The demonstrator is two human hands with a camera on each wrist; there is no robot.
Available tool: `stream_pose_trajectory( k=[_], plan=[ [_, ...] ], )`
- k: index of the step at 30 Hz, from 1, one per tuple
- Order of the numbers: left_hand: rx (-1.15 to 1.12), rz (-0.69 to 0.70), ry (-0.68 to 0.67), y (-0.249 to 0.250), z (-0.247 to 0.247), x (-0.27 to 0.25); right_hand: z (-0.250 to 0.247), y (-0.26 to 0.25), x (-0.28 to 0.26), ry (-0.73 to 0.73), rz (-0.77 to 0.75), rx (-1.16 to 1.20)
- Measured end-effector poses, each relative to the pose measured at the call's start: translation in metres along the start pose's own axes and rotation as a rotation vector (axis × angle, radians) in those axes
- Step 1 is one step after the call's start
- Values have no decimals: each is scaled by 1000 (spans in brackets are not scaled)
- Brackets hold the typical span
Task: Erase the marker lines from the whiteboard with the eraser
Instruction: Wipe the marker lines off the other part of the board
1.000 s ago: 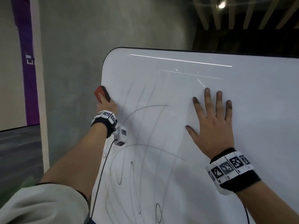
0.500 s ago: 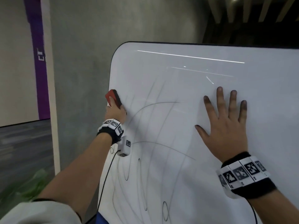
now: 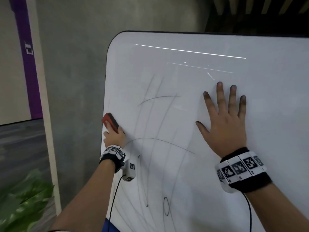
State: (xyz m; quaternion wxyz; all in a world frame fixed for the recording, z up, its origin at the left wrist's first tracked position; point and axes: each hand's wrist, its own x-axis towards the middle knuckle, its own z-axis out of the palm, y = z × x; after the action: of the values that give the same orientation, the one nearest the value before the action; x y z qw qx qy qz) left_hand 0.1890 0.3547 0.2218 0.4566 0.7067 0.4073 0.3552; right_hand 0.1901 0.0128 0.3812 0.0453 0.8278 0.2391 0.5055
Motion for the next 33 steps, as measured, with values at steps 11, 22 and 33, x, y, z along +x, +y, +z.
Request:
stream_pose_trajectory(
  k=[11, 22, 33],
  plan=[
    [34, 481, 39, 120, -25, -37, 5, -5, -7, 24, 11, 36],
    [-13, 458, 162, 152, -11, -35, 5, -2, -12, -3, -12, 35],
    [133, 1221, 130, 165, -13, -85, 4, 1, -19, 6, -21, 48]
  ],
)
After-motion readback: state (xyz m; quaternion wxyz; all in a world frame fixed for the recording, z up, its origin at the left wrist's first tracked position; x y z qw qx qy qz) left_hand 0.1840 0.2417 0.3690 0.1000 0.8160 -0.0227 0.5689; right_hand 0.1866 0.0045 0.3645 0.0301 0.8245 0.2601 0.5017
